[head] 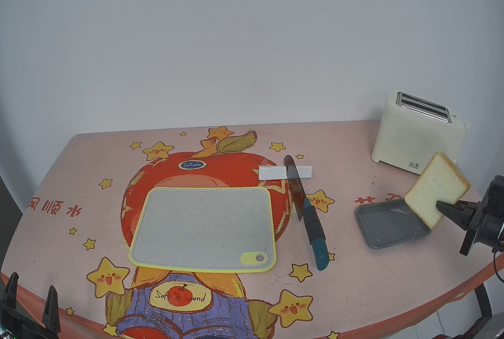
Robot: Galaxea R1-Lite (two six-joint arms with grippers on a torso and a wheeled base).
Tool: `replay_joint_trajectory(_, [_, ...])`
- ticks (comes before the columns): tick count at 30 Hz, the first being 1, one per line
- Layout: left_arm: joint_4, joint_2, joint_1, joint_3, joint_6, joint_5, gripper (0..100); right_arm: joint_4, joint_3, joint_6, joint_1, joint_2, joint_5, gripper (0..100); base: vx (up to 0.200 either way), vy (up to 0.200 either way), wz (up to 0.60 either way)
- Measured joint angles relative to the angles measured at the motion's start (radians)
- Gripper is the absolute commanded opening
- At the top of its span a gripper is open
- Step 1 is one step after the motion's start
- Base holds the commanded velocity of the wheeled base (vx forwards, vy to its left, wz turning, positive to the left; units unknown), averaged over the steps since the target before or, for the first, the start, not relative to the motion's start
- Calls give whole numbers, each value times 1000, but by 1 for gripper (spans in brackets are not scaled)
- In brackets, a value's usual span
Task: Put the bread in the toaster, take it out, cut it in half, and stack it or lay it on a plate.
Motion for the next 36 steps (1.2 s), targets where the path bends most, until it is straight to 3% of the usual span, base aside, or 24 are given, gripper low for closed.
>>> replay_joint_trajectory(4, [0, 0, 0, 0, 0, 0, 100, -3, -37, -31, 3, 22, 1, 0, 0, 0, 0])
replay_joint_trajectory(18, [0, 0, 0, 0, 0, 0, 100, 3, -80, -44, 54, 64, 9, 0, 0, 0, 0])
replay_joint_trajectory(36, [0, 0, -1, 0, -3, 1, 100, 6, -32, -48, 130, -9, -4, 0, 0, -22, 0])
